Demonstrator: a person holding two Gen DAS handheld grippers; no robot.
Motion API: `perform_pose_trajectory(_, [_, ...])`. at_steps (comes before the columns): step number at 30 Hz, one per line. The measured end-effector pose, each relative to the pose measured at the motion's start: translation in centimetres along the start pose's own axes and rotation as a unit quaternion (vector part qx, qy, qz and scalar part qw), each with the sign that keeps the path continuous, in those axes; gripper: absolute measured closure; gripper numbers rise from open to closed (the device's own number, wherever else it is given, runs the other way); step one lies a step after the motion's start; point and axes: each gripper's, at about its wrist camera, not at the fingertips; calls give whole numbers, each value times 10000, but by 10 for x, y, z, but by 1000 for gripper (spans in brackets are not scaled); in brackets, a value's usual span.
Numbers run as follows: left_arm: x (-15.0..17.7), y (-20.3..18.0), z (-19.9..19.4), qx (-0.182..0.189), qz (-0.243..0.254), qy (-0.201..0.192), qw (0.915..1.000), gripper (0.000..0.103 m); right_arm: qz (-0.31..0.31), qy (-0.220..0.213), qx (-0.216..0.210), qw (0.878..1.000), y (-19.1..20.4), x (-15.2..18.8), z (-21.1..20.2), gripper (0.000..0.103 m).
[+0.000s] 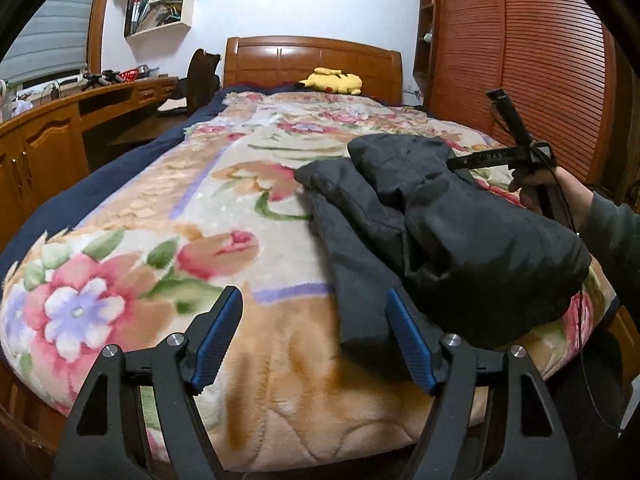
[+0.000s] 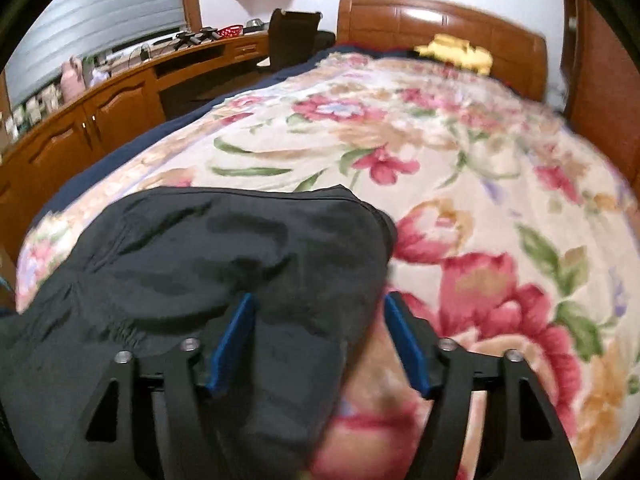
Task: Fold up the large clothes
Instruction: 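Move both tools to the sides of the folded black jacket bundle, then grasp the folded jacket bundle with both grippers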
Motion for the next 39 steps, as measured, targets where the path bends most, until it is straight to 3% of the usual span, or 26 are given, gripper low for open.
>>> perform_pose_trajectory(3, [1,-1,4,-14,-39,43,10000,28,113,119,-38,9999,-4,-2,12,14])
perform_pose_trajectory(6, [1,-3,7,-36,-20,73,10000,28,159,245,-134,9995,-3,-2,20,10])
perform_pose_trajectory(19, [3,-10,15,28,11,191,9998,28,427,390,-668,9961,-17,-1,47,10])
perform_pose_trajectory(27, [5,-13,19,444,-110,427,9980,28,658,359,-1065,9915,-23,3,56,23])
perform_pose_trajectory(32, [6,-18,20,461,-54,433,9980,30,649,410,-1137,9905,-21,0,59,31])
perform_pose_trajectory(36, [7,-18,21,503,-46,445,9977,37,654,418,-1104,9908,-20,-1,59,32])
perform_pose_trajectory(39, [7,-18,23,604,-22,494,9970,55,630,396,-1091,9912,-19,-1,58,37])
Point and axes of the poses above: each gripper's, at about its wrist camera, not at the fingertips, and z roughly the way its jaws point, y to its left, x to its underside, and after that the axes turned 15 degrees about -z, right-handed
